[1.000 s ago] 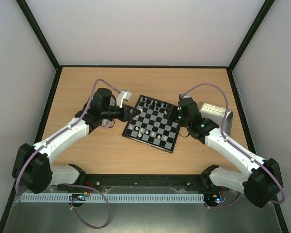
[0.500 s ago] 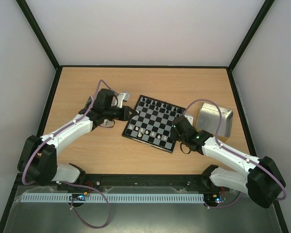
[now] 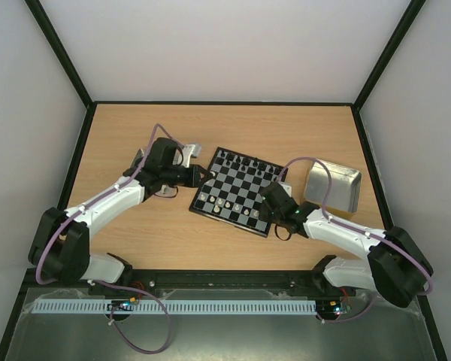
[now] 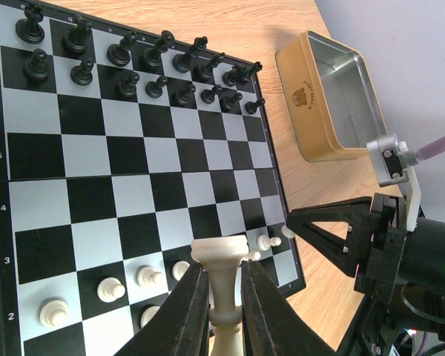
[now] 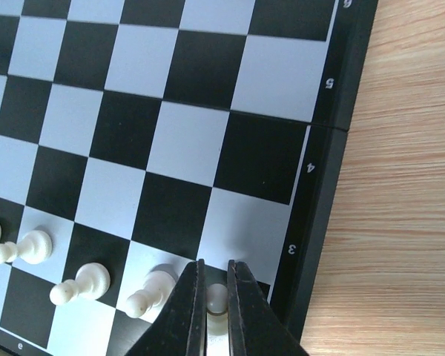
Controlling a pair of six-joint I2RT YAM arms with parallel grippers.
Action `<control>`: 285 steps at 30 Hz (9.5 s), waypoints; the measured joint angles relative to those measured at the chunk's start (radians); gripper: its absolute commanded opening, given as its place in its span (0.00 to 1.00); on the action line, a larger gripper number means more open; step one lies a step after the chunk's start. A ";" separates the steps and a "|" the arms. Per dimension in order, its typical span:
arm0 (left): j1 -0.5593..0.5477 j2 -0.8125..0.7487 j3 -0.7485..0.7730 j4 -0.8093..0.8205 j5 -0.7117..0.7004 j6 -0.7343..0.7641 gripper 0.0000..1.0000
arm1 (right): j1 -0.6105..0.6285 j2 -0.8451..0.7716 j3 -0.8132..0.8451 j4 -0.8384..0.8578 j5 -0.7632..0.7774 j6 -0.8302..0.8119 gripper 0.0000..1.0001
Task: Set up the chess pieces on the board
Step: Place the chess piece on the chessboard, then pick up the chess piece from the storage box.
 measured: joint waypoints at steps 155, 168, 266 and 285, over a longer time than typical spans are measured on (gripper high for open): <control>-0.177 -0.192 0.051 0.056 -0.167 -0.254 0.06 | 0.013 -0.299 0.158 0.326 -0.051 0.436 0.64; -0.417 0.171 0.417 -0.696 -0.419 -0.019 0.07 | 0.013 -0.491 0.167 -0.042 0.385 0.283 0.65; -0.330 0.498 0.759 -0.885 -0.517 0.111 0.43 | 0.013 -0.660 0.051 -0.140 0.467 0.280 0.65; 0.280 0.024 0.175 -0.514 -0.501 -0.023 0.41 | 0.013 -0.464 0.058 -0.053 0.359 0.247 0.65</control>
